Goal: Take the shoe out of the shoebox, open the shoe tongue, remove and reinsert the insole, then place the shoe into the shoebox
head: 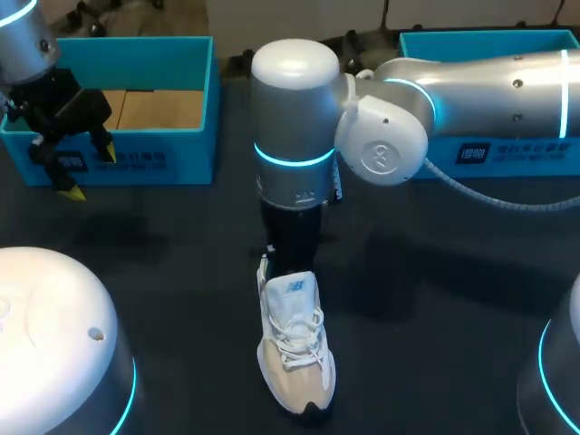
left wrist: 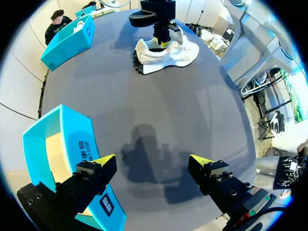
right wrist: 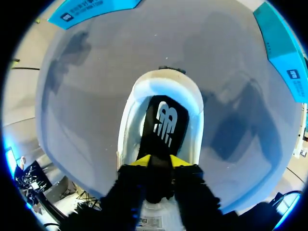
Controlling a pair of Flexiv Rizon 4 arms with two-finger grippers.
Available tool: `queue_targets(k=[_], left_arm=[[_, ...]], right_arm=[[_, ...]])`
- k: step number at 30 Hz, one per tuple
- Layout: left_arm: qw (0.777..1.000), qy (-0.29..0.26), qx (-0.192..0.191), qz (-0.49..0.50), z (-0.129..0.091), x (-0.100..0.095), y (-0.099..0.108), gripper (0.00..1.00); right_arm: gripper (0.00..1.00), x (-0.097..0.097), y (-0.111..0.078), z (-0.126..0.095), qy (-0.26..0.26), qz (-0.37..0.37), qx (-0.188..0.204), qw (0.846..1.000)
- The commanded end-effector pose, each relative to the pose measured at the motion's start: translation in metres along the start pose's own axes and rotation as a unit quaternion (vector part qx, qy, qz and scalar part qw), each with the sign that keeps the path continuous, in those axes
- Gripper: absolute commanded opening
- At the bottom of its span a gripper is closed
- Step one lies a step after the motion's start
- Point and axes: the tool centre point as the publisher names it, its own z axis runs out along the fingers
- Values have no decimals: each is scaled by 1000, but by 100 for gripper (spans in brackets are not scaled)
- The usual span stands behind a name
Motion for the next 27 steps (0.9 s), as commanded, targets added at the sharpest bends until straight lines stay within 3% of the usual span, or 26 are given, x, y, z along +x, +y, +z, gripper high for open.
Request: queue_targets(k=[1,27], left_arm=[[1000,1,-1,1,-1,0,0,100],[1000,1,-1,1,-1,0,0,100]], right_arm=[[100,3,0,3,1,1,1,1000],[100,14,-10,-10,-54,44,-25,997]])
